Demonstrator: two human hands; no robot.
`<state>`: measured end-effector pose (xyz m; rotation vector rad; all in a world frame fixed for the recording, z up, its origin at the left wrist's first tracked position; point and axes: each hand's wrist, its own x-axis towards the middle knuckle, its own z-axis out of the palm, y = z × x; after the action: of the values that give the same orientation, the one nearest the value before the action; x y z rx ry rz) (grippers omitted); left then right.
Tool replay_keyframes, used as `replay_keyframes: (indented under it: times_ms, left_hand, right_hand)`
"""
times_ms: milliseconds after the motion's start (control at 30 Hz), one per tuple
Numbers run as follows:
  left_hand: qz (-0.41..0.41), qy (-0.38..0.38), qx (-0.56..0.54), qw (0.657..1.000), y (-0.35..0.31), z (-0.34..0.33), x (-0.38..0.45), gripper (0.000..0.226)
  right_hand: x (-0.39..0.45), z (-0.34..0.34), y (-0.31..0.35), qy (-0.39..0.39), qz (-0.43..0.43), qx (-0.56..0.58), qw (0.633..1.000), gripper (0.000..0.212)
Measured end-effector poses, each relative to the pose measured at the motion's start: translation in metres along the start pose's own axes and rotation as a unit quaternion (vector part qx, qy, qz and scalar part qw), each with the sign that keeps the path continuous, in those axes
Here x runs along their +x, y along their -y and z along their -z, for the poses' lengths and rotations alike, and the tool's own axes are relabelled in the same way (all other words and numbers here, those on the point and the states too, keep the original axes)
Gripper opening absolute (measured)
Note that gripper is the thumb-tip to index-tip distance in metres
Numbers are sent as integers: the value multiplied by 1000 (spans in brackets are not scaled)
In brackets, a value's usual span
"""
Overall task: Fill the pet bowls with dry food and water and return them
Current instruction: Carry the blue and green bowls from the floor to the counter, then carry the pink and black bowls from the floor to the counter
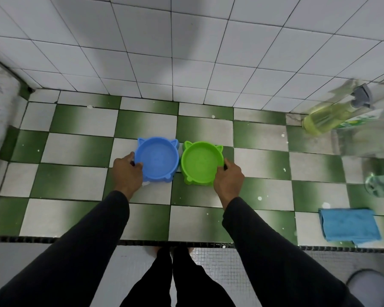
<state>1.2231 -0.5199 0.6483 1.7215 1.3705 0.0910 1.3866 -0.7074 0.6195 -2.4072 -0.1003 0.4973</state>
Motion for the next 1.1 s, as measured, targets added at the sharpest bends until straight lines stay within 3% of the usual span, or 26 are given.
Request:
replay_keyframes:
  times_ms: [167, 367, 433, 500, 600, 800, 1100]
  left_hand:
    - [3, 13, 42, 999, -1, -1, 1, 25]
    - [-35, 25, 103, 994, -4, 9, -9, 56]
    - [-77, 15, 115, 990, -4, 16, -17, 55]
    - [-118, 11, 148, 982, -6, 27, -26, 51]
    - [-160, 15, 231, 960, -13, 48, -38, 63]
    - [-204, -47, 340, 917, -32, 100, -68, 74]
    - [-190, -169, 258, 932, -8, 199, -135, 81]
  right_hand:
    - [-5, 2, 2, 36, -5, -6, 999, 8]
    - [-15, 14, 8, 108, 31, -61, 992, 65]
    - [-19, 23, 12, 119, 62, -99, 986, 76]
    - [-24, 34, 15, 130, 119, -157, 972, 73]
    - [-31, 51, 24, 137, 209, -257, 934, 69]
    - [-51, 71, 69, 135, 301, -308, 892, 82]
    - [-120, 62, 167, 136, 450, -282, 836, 82]
